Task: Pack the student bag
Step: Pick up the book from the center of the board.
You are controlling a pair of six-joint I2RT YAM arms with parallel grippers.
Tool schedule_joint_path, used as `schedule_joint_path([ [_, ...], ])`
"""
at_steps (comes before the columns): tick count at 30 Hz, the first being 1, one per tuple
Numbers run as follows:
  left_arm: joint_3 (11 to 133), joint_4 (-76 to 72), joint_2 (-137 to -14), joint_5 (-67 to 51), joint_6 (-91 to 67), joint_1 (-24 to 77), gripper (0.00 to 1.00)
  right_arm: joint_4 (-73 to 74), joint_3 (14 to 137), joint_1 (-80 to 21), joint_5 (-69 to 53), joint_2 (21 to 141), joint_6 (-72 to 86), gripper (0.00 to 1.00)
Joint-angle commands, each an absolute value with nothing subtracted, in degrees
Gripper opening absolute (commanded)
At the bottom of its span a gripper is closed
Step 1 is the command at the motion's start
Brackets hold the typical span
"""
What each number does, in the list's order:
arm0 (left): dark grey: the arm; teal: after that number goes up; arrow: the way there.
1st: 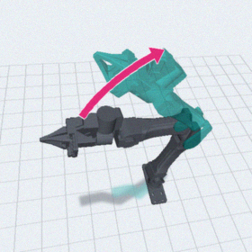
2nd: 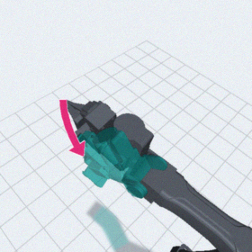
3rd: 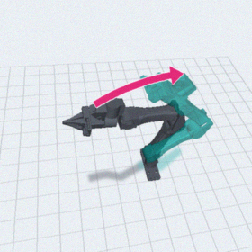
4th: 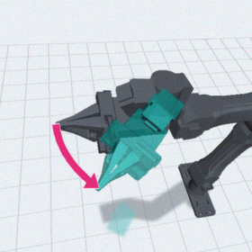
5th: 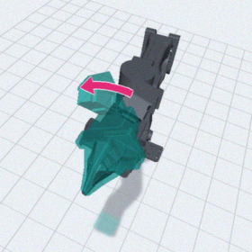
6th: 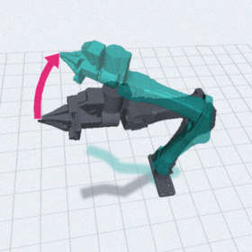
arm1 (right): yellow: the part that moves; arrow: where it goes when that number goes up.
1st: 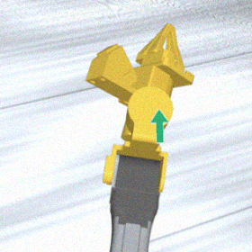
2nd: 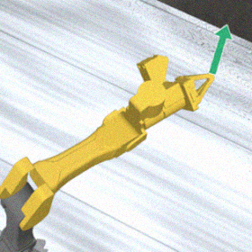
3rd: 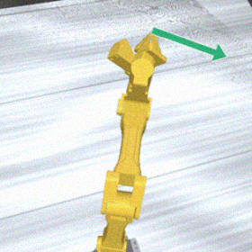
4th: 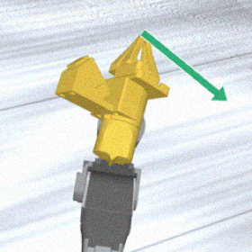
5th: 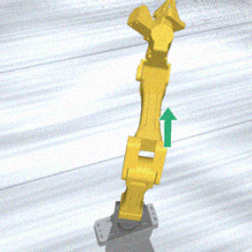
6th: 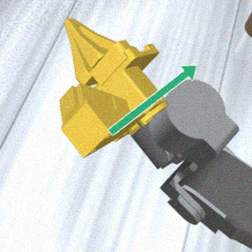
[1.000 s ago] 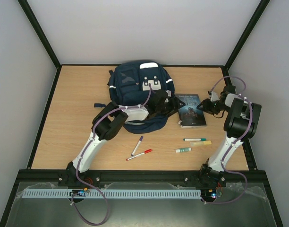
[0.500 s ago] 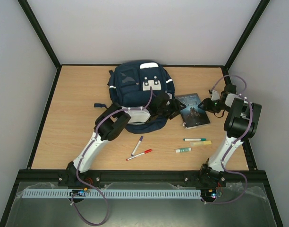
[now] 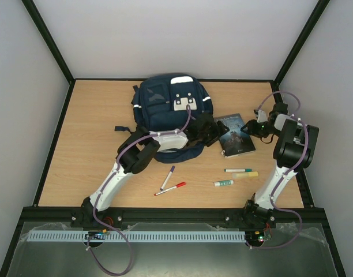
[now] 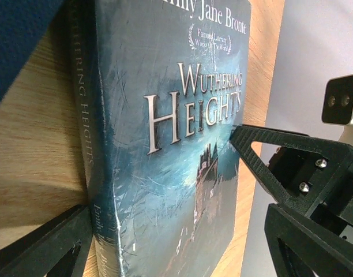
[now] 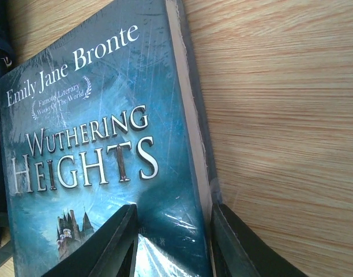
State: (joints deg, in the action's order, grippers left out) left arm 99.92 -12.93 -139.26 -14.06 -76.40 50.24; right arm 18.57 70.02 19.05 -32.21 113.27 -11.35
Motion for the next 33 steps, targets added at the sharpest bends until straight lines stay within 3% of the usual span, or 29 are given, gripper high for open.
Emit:
schedule_joint_path([
  [1,98.5,-6.9,-138.7,-10.8,-79.6,50.1,0.85,26.6,67.0,17.1,-30.8,117.7,-11.6,0.34],
  [8,102.9,-20.7,-144.3,-17.7,-81.0,50.2,0.82,28.3,67.4,16.5,-31.3,118.2,-12.4,0.32],
  [16,101.3,-33.4,-142.1,-19.6,-78.5,50.1,0.75,29.9,68.2,16.4,-34.2,119.2,-12.7,0.32],
  [20,100.8,-42.0,-142.9,-22.8,-81.0,50.1,0.66,31.2,69.1,16.4,-36.0,120.7,-13.3,0.32],
  [27,97.5,-40.3,-141.0,-20.3,-80.9,49.8,0.43,31.4,69.2,16.5,-36.2,119.9,-13.3,0.32],
  [33,97.5,-48.2,-141.4,-23.2,-81.5,49.9,0.4,32.0,69.3,16.6,-37.2,119.5,-13.4,0.32],
])
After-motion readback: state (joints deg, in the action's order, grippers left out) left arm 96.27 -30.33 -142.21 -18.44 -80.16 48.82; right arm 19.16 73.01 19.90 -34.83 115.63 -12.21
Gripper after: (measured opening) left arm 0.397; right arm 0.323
